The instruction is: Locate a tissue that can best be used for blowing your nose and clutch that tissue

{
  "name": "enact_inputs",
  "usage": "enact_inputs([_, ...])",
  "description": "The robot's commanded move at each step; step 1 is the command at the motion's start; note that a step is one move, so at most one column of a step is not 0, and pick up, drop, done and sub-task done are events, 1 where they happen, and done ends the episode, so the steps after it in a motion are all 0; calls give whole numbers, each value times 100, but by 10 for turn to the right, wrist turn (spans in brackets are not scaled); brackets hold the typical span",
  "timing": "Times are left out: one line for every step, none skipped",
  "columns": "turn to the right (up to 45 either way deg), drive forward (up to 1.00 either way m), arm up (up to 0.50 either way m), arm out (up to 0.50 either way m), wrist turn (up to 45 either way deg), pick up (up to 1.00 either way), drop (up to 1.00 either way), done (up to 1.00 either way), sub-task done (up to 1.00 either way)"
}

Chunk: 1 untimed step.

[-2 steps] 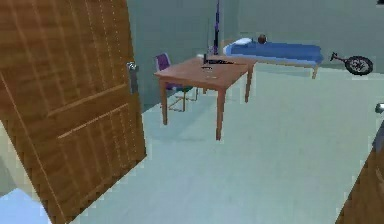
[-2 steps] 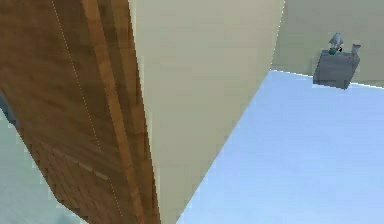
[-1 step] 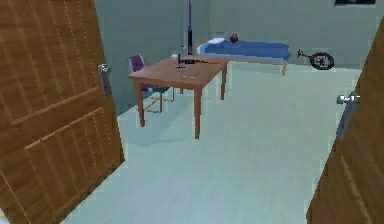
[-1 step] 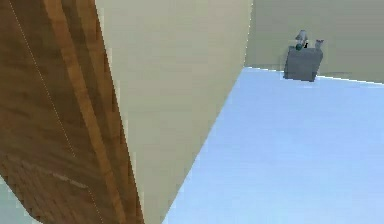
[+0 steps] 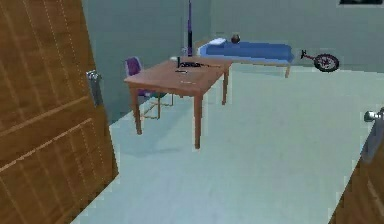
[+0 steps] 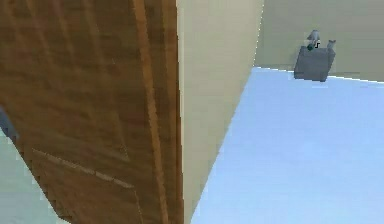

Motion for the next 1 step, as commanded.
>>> enact_inputs([210, 0, 0, 0, 0, 0, 0, 0, 0])
